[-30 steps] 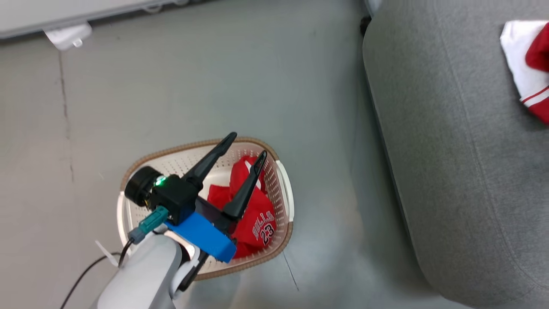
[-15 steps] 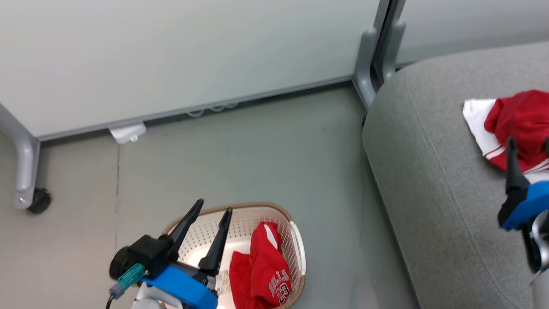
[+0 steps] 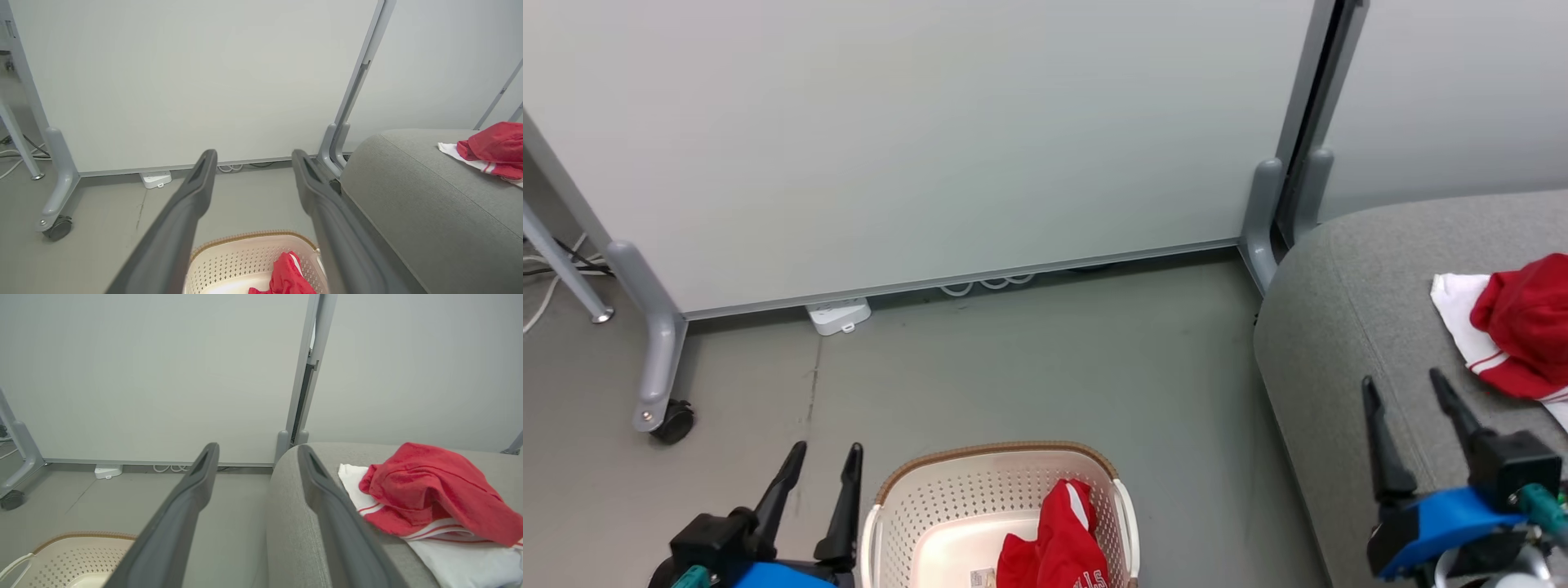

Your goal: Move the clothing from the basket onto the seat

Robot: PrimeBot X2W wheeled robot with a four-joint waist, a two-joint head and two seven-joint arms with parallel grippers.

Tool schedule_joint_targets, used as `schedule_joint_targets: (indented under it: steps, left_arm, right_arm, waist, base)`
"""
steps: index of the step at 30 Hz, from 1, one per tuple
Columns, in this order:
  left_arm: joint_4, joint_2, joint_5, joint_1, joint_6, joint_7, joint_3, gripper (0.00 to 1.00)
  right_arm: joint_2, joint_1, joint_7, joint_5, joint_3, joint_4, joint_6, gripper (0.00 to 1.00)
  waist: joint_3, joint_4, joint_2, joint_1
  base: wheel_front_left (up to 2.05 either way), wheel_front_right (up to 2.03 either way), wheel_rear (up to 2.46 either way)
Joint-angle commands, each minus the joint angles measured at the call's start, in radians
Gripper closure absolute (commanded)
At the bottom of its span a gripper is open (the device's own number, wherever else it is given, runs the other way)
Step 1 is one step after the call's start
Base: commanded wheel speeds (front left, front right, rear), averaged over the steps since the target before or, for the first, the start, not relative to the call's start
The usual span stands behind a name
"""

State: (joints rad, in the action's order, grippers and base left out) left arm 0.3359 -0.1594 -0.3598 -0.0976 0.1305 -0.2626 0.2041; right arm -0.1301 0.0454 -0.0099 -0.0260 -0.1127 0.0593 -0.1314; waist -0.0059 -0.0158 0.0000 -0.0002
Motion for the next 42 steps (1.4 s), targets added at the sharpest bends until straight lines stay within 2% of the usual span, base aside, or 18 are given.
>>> schedule_joint_targets:
  steps: [1, 6, 10, 23, 35, 42]
  left_arm:
    - [0.0, 0.001, 0.006, 0.017, 0.0, -0.003, -0.019, 0.0]
    - [0.002, 0.007, 0.013, 0.042, 0.0, -0.003, -0.082, 0.0]
    - [0.004, 0.008, 0.025, 0.053, 0.0, -0.003, -0.103, 0.0]
    - [0.002, 0.012, 0.033, 0.074, 0.0, -0.003, -0.126, 0.0]
    - [-0.001, 0.022, 0.037, 0.066, 0.0, -0.003, -0.112, 0.0]
    - [-0.018, 0.014, 0.043, 0.016, 0.0, -0.003, -0.099, 0.0]
  right_arm:
    - [0.01, -0.032, -0.01, -0.006, 0.011, -0.012, 0.001, 0.0]
    - [0.053, -0.083, -0.029, 0.002, 0.071, -0.021, 0.001, 0.0]
    - [0.071, -0.102, -0.032, -0.006, 0.08, -0.021, 0.001, 0.0]
    - [0.081, -0.09, -0.035, -0.025, 0.063, -0.015, 0.001, 0.0]
    - [0.081, -0.071, -0.027, -0.006, 0.085, -0.025, 0.001, 0.0]
    - [0.081, -0.023, -0.03, -0.009, 0.096, -0.051, 0.001, 0.0]
  waist:
    - [-0.009, 0.013, 0.0, 0.0002]
    - [-0.018, 0.033, 0.0, 0.0002]
    - [-0.022, 0.047, 0.0, 0.0002]
    - [-0.02, 0.058, 0.0, 0.0002]
    - [0.013, 0.038, 0.0, 0.0002]
    - [0.12, -0.015, 0.0, 0.0002]
  base:
    - [0.0, 0.0, 0.0]
    - [0.0, 0.0, 0.0]
    - [0.0, 0.0, 0.0]
    - [0.0, 0.0, 0.0]
    - [0.0, 0.0, 0.0]
    - [0.0, 0.0, 0.0]
